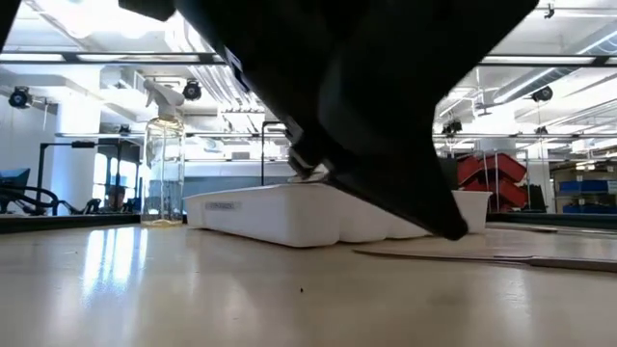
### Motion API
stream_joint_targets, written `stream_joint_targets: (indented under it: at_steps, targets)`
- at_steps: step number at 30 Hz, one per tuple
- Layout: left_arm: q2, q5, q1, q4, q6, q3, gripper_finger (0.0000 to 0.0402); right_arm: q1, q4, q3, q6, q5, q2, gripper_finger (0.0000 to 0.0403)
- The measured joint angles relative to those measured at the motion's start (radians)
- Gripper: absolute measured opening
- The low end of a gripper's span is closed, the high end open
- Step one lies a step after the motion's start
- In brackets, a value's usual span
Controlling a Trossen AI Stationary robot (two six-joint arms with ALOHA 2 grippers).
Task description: Sort silverware
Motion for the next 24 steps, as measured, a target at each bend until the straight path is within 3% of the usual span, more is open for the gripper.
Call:
stream_joint_targets:
  at_steps: [4, 8, 16, 24]
  targets:
    - [0.0, -0.087, -0.018, -0.067, -0.015, 0.033, 0.0024, 0.048, -0.073, 0.0, 0.032, 0.138, 0.001, 0.0]
    - [0.0, -0.214, -0.009, -0.064, -0.033, 0.034, 0.0024, 0.065, -0.139, 0.0, 0.108, 0.193, 0.001, 0.0]
    - [0.037, -0.212, 0.008, -0.042, -0.143, 0.034, 0.0024, 0.062, -0.166, -0.001, 0.145, 0.222, 0.001, 0.0]
    - [0.087, -0.218, -0.001, -0.149, -0.314, 0.097, 0.0024, 0.059, -0.167, -0.003, 0.155, 0.242, 0.001, 0.0]
